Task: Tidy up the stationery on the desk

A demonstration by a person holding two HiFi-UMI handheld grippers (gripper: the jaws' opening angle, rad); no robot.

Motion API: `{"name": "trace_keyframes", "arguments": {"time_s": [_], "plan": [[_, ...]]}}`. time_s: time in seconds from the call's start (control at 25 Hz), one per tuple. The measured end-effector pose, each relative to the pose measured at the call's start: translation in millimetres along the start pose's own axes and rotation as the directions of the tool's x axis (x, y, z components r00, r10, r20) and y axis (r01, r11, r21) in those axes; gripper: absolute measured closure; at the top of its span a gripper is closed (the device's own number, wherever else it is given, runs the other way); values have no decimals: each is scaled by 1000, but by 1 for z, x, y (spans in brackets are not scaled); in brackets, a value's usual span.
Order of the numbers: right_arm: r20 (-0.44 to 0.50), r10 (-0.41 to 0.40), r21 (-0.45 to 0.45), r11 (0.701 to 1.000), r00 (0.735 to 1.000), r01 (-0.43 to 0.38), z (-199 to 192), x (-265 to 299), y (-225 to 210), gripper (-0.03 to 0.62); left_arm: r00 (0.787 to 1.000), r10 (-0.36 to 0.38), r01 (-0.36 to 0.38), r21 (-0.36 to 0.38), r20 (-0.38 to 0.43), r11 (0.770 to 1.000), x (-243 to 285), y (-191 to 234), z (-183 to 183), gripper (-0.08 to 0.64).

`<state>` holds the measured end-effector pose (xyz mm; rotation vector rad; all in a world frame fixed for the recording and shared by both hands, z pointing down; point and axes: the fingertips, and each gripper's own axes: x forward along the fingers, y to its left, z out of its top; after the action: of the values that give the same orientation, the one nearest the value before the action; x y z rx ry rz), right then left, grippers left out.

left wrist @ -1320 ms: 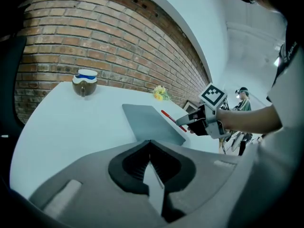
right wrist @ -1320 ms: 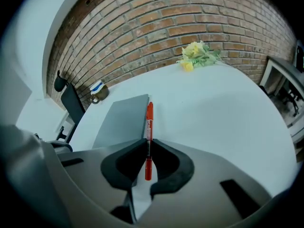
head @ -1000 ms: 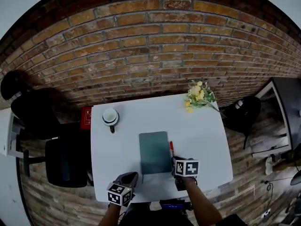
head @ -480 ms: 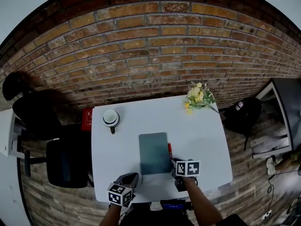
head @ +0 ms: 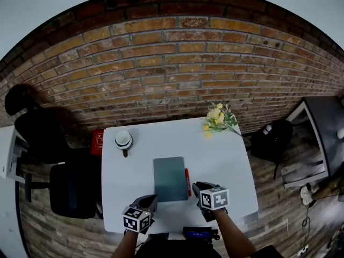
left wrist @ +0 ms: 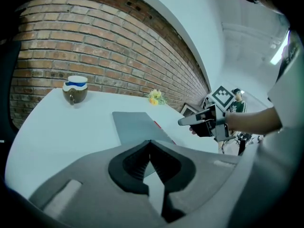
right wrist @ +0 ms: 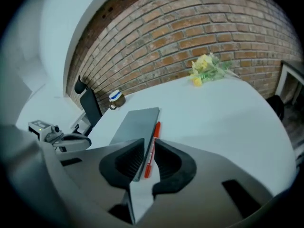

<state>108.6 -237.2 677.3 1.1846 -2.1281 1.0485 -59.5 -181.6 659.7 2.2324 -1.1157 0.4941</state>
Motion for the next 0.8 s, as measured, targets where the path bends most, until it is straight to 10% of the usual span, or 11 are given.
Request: {"name": "trace_keyframes", "arguments": {"time_s": [0.44, 0.8], "plan": [[123, 210, -300, 940, 970, -165, 27, -55, 37, 581, 996, -51, 45, 72, 75, 996, 24, -46, 39, 548], [108, 253, -347, 916, 961, -202, 17, -78, 18, 583, 997, 18, -21, 35, 76, 999, 19, -72, 22, 548]]}}
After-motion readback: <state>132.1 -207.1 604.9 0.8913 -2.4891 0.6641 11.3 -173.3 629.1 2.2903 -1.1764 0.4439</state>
